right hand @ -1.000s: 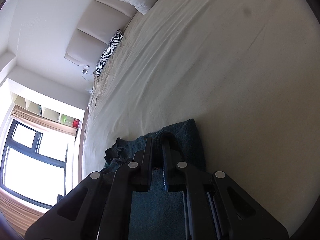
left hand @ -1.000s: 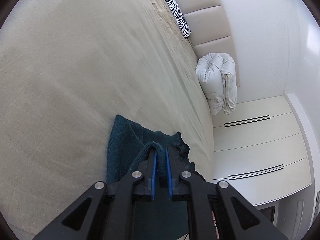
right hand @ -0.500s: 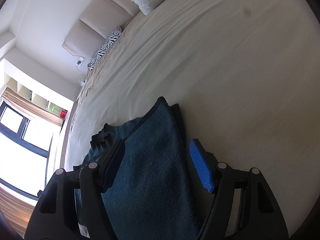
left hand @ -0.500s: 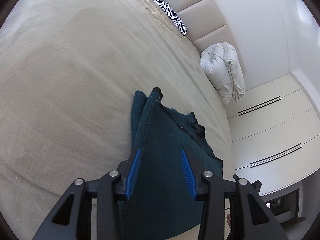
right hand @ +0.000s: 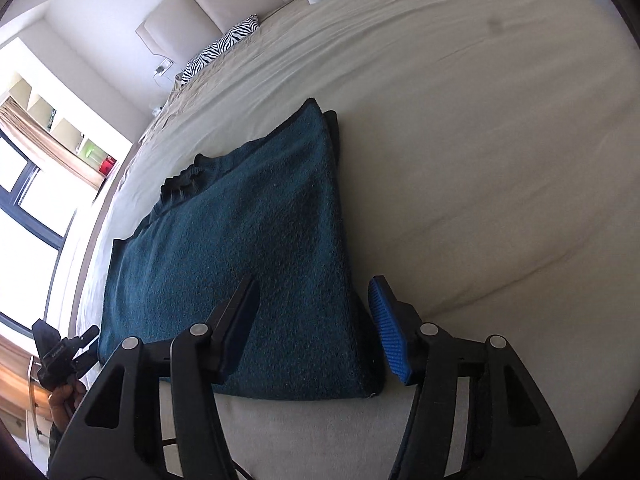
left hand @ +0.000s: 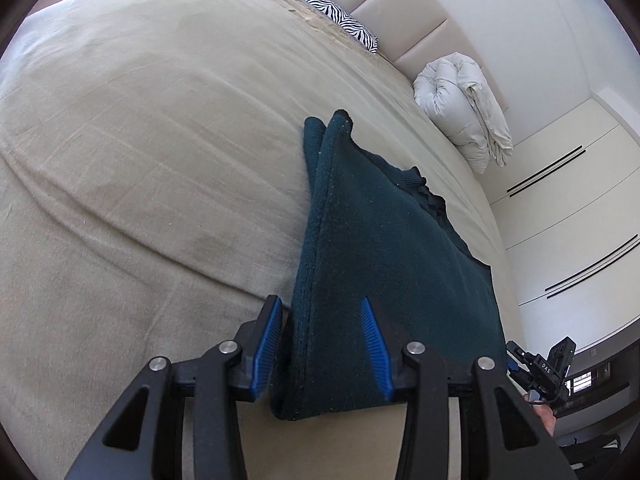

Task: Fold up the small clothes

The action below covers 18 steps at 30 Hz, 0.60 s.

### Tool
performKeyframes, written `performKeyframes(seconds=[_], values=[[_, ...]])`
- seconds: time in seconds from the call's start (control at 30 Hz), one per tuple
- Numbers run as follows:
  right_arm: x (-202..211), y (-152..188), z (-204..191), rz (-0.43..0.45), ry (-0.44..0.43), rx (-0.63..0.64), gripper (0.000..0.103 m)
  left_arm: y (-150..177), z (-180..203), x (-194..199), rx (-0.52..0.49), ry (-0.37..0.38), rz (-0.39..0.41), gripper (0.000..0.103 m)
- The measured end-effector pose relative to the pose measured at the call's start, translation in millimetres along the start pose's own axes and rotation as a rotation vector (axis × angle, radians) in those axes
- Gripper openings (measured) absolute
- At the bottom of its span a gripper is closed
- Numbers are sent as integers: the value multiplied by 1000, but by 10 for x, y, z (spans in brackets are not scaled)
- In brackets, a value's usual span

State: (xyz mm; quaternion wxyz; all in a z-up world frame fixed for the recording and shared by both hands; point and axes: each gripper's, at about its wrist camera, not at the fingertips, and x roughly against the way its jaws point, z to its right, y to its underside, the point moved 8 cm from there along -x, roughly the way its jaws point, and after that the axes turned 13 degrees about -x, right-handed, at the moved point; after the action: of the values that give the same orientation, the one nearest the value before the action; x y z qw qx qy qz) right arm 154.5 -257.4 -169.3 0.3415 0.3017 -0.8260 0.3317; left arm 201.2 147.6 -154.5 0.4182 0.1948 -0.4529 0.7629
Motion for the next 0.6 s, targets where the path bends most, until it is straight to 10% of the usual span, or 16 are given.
performKeyframes(seconds=[0.6], values=[[100,6,65,51,82,53,31,68,51,8,-144,-118,-8,13]])
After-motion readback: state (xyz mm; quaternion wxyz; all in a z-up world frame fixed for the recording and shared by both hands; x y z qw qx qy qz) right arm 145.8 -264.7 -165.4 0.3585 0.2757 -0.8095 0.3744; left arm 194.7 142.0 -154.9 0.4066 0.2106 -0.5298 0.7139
